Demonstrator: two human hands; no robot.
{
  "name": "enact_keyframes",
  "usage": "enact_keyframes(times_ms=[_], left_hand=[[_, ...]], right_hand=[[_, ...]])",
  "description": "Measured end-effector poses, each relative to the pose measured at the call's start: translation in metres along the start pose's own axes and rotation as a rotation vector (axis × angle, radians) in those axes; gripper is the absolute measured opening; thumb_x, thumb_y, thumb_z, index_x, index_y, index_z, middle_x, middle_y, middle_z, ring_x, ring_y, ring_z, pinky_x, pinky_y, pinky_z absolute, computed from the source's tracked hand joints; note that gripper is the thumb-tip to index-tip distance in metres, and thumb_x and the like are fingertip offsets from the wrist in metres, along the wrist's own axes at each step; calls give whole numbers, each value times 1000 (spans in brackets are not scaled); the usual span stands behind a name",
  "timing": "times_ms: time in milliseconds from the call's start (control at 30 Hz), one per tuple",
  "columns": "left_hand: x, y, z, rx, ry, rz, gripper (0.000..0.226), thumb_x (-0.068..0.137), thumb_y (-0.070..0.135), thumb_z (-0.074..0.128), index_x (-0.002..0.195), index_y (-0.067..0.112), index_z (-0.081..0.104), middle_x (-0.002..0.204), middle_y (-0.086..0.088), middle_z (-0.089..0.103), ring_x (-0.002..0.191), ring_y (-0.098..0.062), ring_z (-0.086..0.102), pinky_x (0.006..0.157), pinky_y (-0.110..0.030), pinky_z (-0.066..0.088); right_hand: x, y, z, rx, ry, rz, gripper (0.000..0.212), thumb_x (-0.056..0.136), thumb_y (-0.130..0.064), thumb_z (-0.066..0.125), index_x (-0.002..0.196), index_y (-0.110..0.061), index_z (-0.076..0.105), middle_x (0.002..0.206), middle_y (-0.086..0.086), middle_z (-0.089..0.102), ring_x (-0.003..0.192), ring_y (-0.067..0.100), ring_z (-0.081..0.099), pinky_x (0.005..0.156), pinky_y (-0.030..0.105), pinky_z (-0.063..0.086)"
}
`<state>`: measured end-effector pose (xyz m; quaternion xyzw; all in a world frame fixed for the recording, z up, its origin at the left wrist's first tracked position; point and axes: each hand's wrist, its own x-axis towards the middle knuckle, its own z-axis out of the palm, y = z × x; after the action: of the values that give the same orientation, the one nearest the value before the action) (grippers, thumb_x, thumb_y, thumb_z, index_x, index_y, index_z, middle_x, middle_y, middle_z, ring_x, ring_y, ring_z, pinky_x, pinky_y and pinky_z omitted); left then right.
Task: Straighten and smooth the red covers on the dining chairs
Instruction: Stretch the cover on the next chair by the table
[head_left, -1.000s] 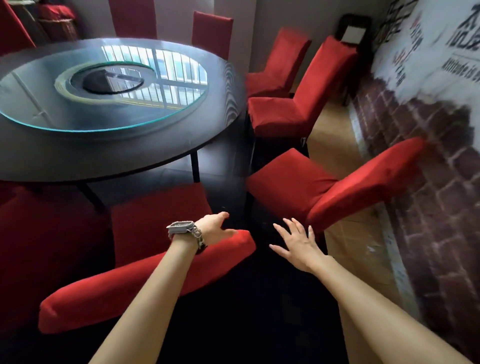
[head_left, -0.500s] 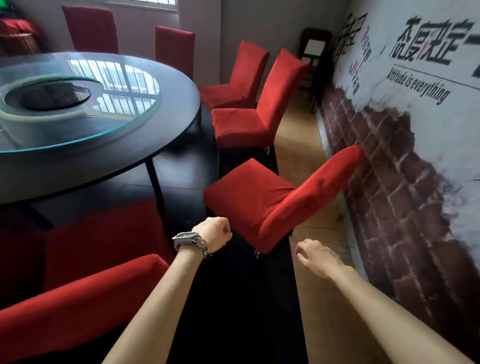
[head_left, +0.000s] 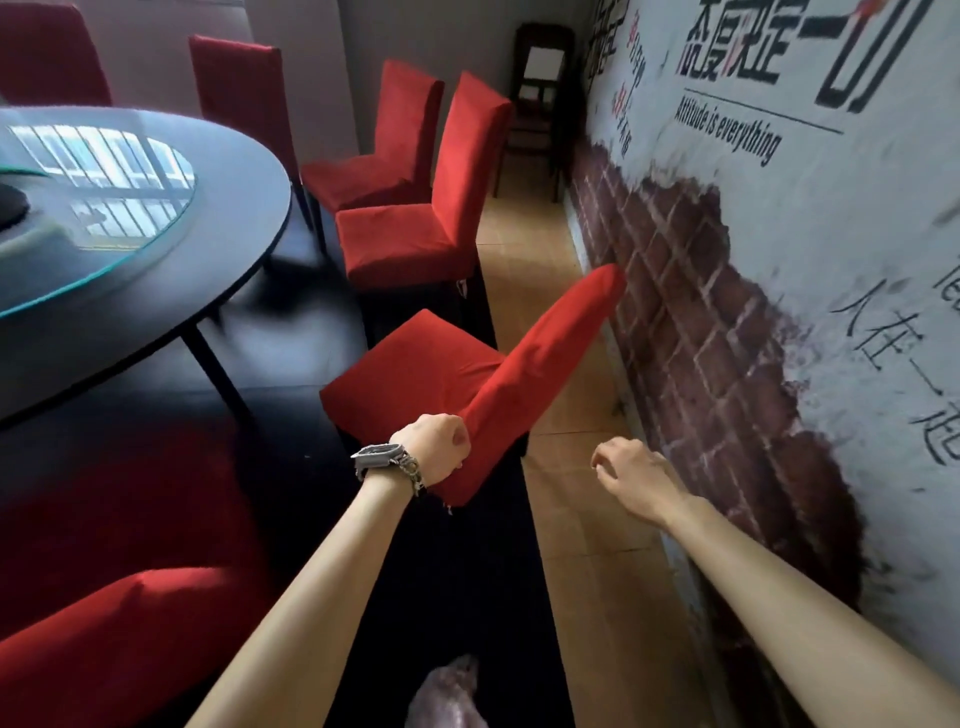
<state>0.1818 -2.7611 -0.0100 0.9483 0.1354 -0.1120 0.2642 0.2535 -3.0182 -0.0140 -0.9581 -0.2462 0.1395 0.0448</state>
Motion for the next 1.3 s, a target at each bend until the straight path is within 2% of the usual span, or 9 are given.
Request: enact_keyframes(times_ms=[233, 367, 433, 567, 767, 967, 1100, 1200, 1300], left_hand=[[86, 36, -19, 34, 38, 86, 17, 89, 29, 51, 95, 21, 65, 89, 2, 65, 82, -22, 65, 73, -30, 52], [137, 49, -24, -4, 30, 70, 18, 88, 30, 50, 97, 23, 64, 102, -2, 67, 91, -25, 64, 76, -29, 50], [160, 51, -24, -27, -2, 64, 21, 88, 31, 50, 105, 25, 60, 109, -3, 65, 96, -26, 63, 82, -32, 51], [201, 59, -22, -48, -108, 61, 48, 89, 29, 52, 134, 18, 41, 118, -9, 62, 104, -30, 61, 89, -40, 51], [242, 83, -15, -21, -192, 60, 54, 92, 32, 55, 139, 13, 37, 125, -11, 57, 114, -29, 56, 95, -36, 46], [272, 104, -2, -17, -192, -13, 54, 92, 37, 55, 139, 13, 39, 131, -13, 54, 116, -30, 54, 95, -35, 45], [284, 116, 11, -26, -179, -114, 70, 90, 50, 56, 146, 19, 30, 138, -10, 49, 124, -28, 49, 97, -30, 41], [291, 124, 24, -15, -196, -176, 88, 80, 60, 63, 150, 27, 20, 145, -7, 41, 131, -31, 42, 107, -36, 37], [297, 131, 46, 3, -219, -278, 102, 75, 61, 66, 152, 29, 8, 155, -6, 24, 138, -36, 30, 112, -43, 30]], right_hand=[[67, 34, -19, -54, 79, -67, 26, 100, -24, 41, 116, -15, 59, 126, -1, 54, 118, 15, 47, 100, 31, 36], [117, 51, -38, -107, 74, -91, 27, 99, -26, 42, 117, -16, 59, 129, -2, 51, 121, 15, 45, 100, 30, 36], [139, 59, -46, -113, 73, -75, 28, 99, -27, 43, 118, -17, 60, 132, -3, 49, 123, 16, 43, 100, 29, 35], [172, 71, -52, -126, 51, -77, 28, 99, -28, 42, 118, -18, 60, 135, -3, 46, 127, 16, 40, 102, 29, 33], [212, 93, -53, -138, -1, -122, 28, 98, -28, 43, 118, -20, 60, 147, 0, 35, 138, 16, 27, 113, 35, 22], [267, 125, -62, -126, 19, -151, 27, 97, -30, 44, 117, -23, 60, 151, 1, 31, 141, 16, 22, 115, 41, 17], [314, 142, -76, -152, 55, -190, 39, 100, -31, 39, 137, -24, 43, 155, 2, 21, 143, 22, 16, 115, 50, 17], [348, 149, -84, -202, -8, -209, 47, 103, -35, 30, 149, -29, 24, 159, 2, 9, 146, 27, 5, 114, 57, 11], [378, 156, -89, -278, -111, -228, 49, 104, -40, 23, 152, -33, 15, 161, -1, 1, 147, 32, -2, 112, 63, 7]])
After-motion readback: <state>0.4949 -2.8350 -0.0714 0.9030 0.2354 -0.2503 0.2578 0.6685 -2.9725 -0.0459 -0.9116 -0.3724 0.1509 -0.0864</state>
